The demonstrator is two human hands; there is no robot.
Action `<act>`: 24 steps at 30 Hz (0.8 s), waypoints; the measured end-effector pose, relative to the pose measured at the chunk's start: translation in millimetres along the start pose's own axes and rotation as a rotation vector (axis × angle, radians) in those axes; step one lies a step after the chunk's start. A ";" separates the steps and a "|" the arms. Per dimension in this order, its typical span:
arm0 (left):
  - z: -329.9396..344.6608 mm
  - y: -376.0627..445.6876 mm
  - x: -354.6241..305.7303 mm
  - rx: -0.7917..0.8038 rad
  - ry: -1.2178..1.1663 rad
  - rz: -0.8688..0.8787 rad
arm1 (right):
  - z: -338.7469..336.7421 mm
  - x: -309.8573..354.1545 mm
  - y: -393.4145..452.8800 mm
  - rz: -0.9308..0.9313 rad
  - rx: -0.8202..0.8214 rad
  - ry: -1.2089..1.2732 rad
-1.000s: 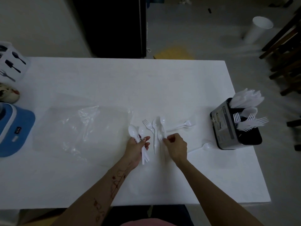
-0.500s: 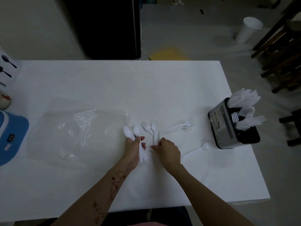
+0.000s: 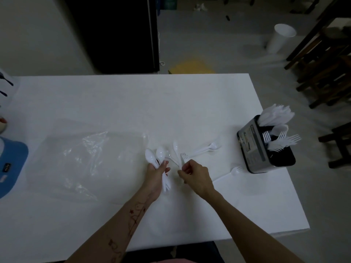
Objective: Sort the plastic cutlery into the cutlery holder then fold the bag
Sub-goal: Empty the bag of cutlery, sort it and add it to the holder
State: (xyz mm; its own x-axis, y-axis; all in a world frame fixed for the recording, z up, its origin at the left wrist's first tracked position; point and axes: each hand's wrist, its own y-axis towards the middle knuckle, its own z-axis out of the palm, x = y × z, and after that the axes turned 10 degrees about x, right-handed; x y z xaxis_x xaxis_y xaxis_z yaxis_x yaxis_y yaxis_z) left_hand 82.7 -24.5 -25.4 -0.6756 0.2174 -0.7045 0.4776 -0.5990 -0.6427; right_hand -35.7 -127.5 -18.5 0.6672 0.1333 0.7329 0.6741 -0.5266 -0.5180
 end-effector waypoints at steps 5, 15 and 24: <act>34.7 -0.3 -5.0 0.192 -0.066 -0.047 | -19.5 -3.6 -17.2 -0.127 0.051 -0.083; 97.2 12.4 -13.4 0.138 -0.179 -0.091 | -94.8 -19.0 -37.5 -0.140 -0.064 -0.108; 172.3 21.4 -34.5 0.205 -0.115 0.021 | -171.0 -22.7 -32.2 -0.159 -0.118 -0.073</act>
State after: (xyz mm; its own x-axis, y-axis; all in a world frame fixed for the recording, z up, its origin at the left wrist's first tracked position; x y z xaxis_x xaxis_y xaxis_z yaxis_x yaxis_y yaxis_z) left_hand 19.4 -177.7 37.0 -0.7320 0.1211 -0.6704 0.3761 -0.7487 -0.5459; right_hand -126.8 -257.1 56.9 0.5797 0.2804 0.7651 0.7334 -0.5887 -0.3400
